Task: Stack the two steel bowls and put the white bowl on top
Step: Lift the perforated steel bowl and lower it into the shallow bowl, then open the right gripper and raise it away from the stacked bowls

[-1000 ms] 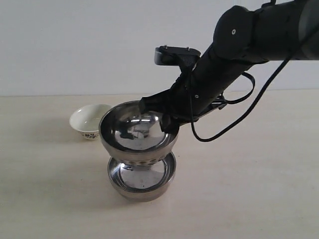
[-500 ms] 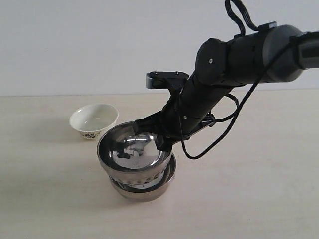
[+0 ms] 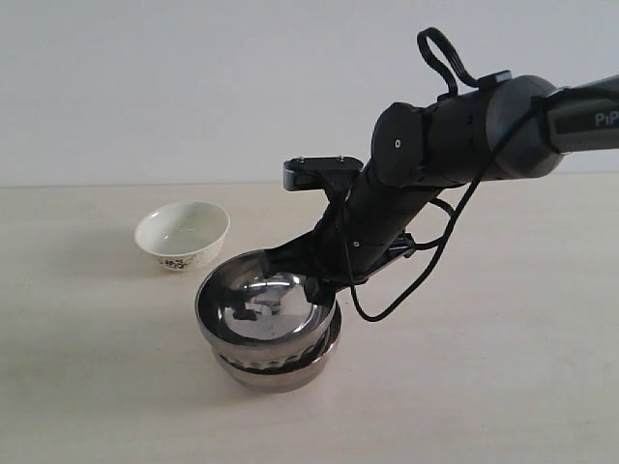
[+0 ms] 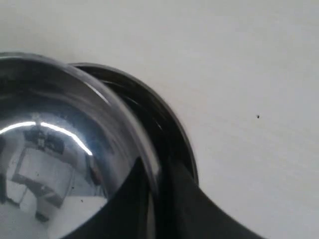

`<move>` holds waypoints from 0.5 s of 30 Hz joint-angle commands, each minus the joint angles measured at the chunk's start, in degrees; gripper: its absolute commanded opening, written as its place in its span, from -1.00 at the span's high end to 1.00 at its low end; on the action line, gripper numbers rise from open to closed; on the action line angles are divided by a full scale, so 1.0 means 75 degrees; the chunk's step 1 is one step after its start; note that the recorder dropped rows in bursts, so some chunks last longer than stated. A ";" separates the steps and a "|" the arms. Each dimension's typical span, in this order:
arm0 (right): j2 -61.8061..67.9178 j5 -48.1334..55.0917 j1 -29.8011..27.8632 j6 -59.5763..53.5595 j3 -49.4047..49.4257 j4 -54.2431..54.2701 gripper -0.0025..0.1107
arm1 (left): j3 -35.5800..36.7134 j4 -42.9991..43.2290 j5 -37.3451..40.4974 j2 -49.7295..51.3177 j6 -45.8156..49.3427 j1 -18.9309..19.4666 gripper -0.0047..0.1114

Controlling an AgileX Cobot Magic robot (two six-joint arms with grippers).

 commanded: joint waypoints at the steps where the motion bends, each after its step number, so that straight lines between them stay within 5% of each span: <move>1: -0.0053 -0.0078 -0.0005 -0.0074 -0.0006 -0.0023 0.95 | 0.0029 0.0013 -0.0021 -0.0021 -0.0006 0.0020 0.85; 4: -0.0053 -0.0062 -0.0005 -0.0074 -0.0006 -0.0023 0.80 | 0.0029 0.0013 -0.0021 -0.0021 -0.0006 0.0020 0.85; 9: -0.0053 0.0048 -0.0005 -0.0100 -0.0006 -0.0008 0.23 | 0.0029 0.0013 -0.0021 -0.0021 -0.0006 0.0020 0.85; 15: -0.0053 0.0359 -0.0005 -0.0218 -0.0006 -0.0241 0.12 | 0.0029 0.0013 -0.0021 -0.0021 -0.0006 0.0020 0.85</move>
